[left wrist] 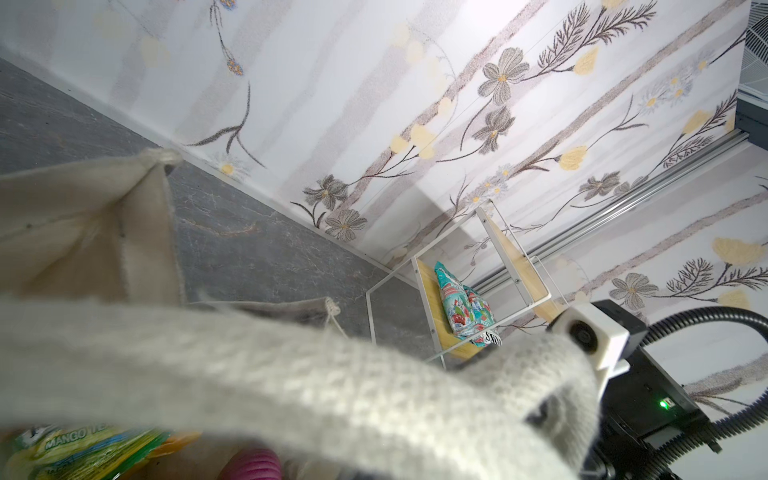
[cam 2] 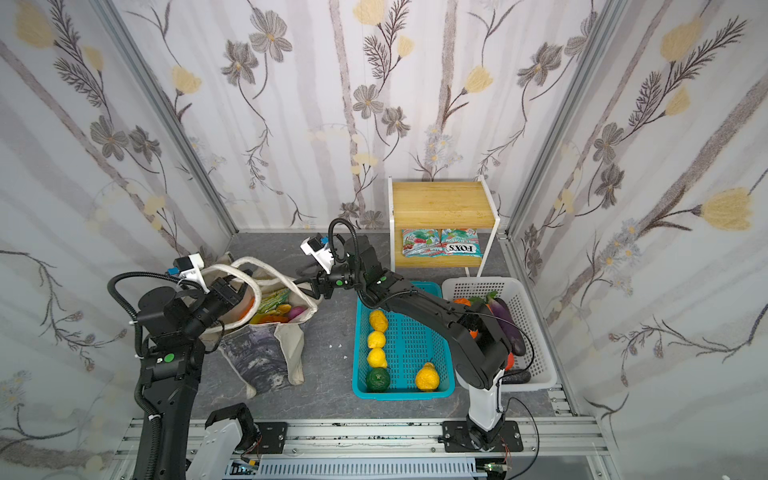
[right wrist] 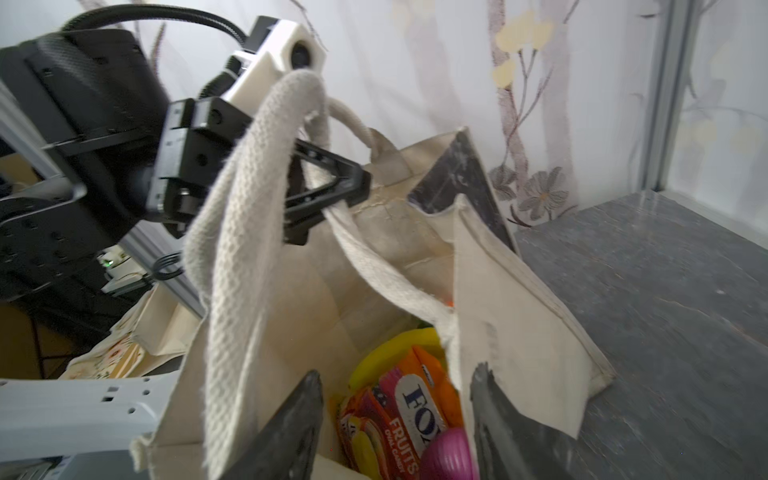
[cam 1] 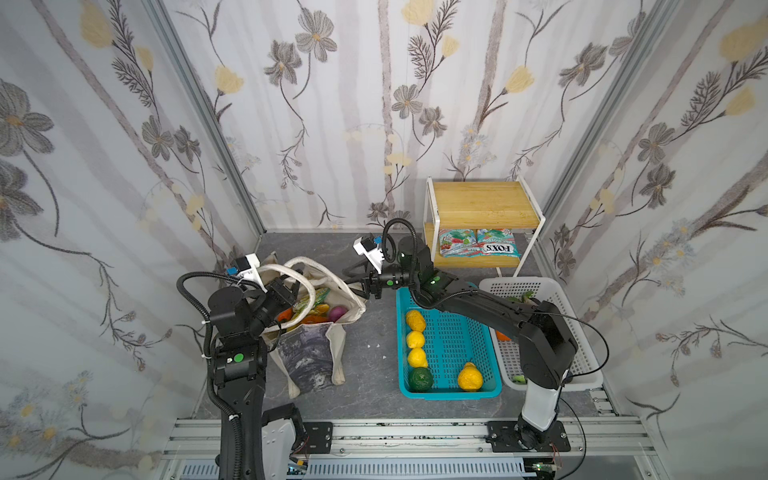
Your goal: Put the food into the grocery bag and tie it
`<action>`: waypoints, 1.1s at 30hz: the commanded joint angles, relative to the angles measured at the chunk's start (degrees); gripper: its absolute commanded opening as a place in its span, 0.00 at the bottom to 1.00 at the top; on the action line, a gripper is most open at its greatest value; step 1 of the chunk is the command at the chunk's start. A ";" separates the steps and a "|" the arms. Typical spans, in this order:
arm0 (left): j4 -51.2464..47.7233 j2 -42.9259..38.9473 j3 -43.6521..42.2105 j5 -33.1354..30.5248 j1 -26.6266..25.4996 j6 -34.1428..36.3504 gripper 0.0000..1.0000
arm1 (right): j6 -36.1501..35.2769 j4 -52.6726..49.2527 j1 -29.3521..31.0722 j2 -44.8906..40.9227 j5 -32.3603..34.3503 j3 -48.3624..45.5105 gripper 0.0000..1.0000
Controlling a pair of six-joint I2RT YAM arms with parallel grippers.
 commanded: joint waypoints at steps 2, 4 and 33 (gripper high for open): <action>2.83 0.16 -0.49 -0.40 -0.07 0.05 0.00 | 3.61 9.35 2.02 0.15 -5.56 0.01 0.58; 2.83 0.21 -0.74 -0.71 -0.06 0.05 0.00 | 4.03 9.23 3.05 0.87 -7.19 1.65 0.58; 3.00 0.18 -1.03 -0.63 -0.33 -1.48 0.00 | 0.66 -18.48 8.24 10.56 11.99 24.18 0.00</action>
